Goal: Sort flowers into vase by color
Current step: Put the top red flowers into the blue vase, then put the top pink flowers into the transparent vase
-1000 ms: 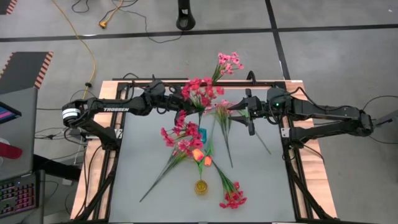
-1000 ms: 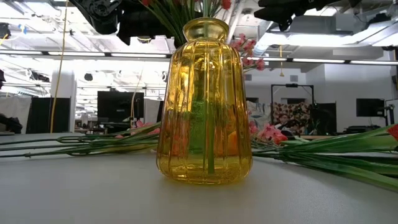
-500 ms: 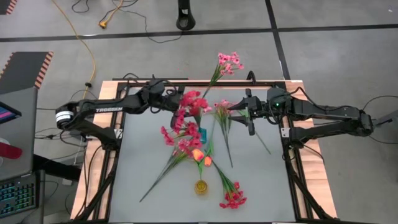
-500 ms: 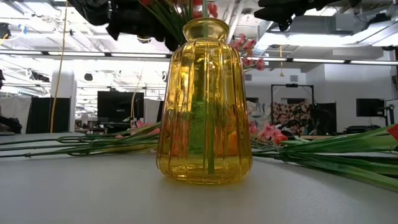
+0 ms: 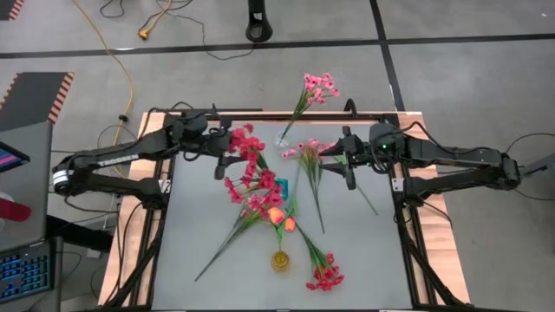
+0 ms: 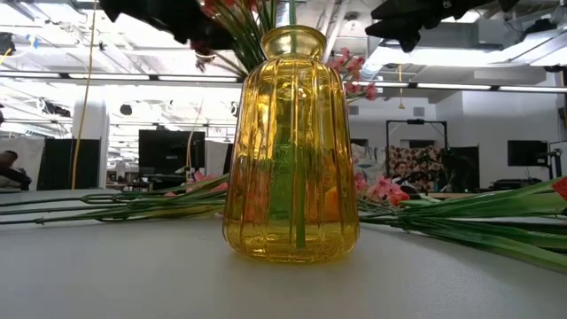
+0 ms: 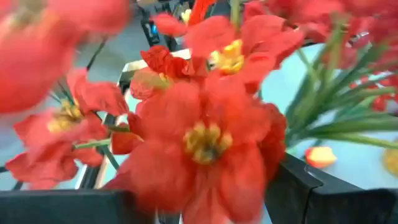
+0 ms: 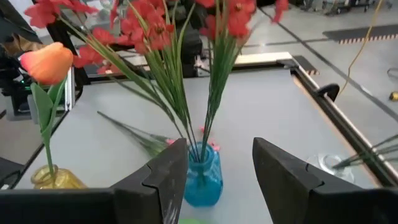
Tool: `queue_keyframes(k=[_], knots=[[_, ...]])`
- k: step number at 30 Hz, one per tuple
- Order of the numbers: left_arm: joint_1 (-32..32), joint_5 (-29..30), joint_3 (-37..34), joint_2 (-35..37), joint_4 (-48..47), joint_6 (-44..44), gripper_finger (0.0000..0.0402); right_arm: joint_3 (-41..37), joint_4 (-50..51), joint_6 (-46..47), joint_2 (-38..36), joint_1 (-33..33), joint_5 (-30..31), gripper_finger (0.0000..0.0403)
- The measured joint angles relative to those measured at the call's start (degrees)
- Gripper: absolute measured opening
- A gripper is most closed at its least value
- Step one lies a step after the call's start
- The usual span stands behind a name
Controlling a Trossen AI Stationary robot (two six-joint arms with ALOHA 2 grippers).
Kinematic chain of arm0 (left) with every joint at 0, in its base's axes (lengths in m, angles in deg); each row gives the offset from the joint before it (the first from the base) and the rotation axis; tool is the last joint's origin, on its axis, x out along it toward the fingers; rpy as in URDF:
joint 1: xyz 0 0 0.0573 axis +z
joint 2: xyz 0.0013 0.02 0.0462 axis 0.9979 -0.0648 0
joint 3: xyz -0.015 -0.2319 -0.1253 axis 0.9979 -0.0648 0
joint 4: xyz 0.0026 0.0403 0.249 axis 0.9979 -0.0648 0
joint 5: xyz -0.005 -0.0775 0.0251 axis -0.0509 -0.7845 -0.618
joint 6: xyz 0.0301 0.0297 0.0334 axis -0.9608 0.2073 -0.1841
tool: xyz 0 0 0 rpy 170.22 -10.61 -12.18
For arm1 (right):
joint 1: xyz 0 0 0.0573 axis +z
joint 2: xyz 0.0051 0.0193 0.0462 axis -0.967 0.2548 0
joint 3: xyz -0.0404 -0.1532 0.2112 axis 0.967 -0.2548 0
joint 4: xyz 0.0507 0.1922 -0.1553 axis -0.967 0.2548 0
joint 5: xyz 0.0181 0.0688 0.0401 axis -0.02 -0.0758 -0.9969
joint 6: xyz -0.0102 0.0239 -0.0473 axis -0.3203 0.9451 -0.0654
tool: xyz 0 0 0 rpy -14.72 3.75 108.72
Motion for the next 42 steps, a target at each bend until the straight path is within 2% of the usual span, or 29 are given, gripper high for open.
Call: queue_keyframes(k=[5,11,19,23,31,35,42], knots=[[-0.02,-0.15,0.00,3.34,-2.67,0.61,0.0167,0.00,0.40,1.28,0.00,-0.07,0.00,0.0210],[-0.02,-1.90,0.00,3.12,-2.07,2.82,0.0167,0.00,0.30,1.26,0.00,-0.07,0.00,0.0210],[0.09,3.58,-0.04,6.87,-6.18,-1.40,0.0167,0.00,1.27,1.12,0.00,-0.07,0.28,0.0210],[0.09,5.66,-0.04,10.99,-7.75,-0.92,0.0167,0.00,3.07,1.40,0.00,-0.07,4.51,0.0208],[0.09,7.17,-0.02,15.56,-19.30,4.85,0.0167,0.00,7.74,14.24,3.79,-0.07,13.19,0.0189],[0.07,6.87,-0.04,14.72,-22.77,6.29,0.0167,0.00,9.81,21.35,9.27,-0.07,13.64,0.0179],[0.07,5.91,-0.04,11.22,-21.67,6.53,0.0167,0.00,10.73,31.04,19.55,-0.07,13.60,0.0165]])
